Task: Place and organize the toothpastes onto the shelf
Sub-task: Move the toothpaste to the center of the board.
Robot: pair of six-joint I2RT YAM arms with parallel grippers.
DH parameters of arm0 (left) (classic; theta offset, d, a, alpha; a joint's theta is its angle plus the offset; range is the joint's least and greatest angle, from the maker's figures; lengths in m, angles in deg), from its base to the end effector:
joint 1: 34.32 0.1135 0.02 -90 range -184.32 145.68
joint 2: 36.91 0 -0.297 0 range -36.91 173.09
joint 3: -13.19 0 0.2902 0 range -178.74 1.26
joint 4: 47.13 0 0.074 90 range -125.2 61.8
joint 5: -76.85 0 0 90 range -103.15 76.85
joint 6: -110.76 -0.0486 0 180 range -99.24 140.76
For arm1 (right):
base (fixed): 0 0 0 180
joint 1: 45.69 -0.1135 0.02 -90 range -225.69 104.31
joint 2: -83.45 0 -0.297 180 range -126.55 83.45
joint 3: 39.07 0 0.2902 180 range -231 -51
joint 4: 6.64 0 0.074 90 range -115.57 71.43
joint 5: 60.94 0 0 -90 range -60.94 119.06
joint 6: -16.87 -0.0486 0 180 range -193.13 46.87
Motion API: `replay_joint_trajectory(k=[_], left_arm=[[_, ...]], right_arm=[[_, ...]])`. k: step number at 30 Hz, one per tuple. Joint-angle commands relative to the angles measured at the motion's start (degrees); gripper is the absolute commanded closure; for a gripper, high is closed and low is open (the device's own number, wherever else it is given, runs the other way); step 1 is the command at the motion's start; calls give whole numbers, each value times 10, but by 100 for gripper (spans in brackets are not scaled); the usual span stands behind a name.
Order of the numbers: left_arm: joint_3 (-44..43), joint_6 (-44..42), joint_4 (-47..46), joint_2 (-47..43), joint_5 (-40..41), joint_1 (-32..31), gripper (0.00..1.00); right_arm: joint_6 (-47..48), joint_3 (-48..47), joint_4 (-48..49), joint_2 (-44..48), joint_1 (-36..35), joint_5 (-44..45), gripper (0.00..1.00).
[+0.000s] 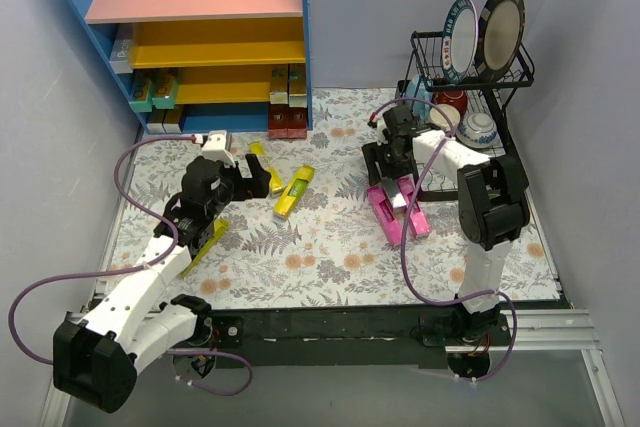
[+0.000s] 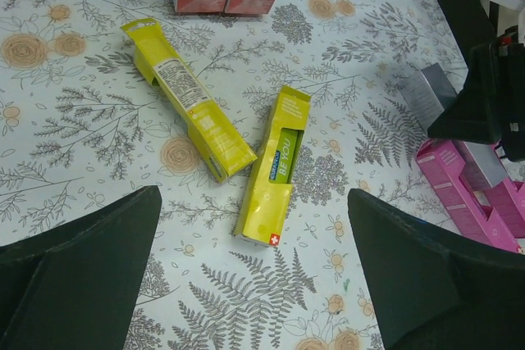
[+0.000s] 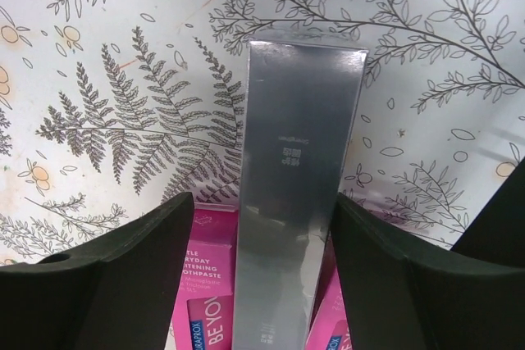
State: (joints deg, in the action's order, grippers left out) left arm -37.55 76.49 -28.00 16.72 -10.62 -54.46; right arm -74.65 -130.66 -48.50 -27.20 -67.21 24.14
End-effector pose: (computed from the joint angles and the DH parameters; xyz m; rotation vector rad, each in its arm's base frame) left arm 0.2329 -0.0831 0.2921 -0.6548 1.9404 -0.8131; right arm 0.4250 0.1721 0.1897 -0.4893 2.6049 0.2488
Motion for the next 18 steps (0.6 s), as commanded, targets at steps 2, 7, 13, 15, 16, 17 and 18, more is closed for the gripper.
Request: replay_joint_trajectory(k=[2, 7, 13, 15, 16, 17, 18], left_arm=[[7, -6, -13, -15, -2, -9, 2], [7, -7, -12, -11, -2, -9, 2], [7, -5, -12, -3, -9, -9, 2], [8, -4, -11, 2, -9, -9, 2], [7, -5, -11, 3, -9, -9, 2], [7, -5, -11, 5, -10, -9, 2], [6, -5, -11, 7, -9, -9, 2]], right_arm=[[-15, -8, -4, 0, -33, 32, 29], [-60, -23, -26, -3, -79, 125, 32], [-107, -16, -41, 3, -142, 197, 35], [-116, -11, -43, 6, -157, 209, 39], [-118, -5, -41, 7, -161, 210, 41], [-119, -3, -37, 7, -166, 208, 43], [-121, -2, -37, 6, -169, 207, 49]])
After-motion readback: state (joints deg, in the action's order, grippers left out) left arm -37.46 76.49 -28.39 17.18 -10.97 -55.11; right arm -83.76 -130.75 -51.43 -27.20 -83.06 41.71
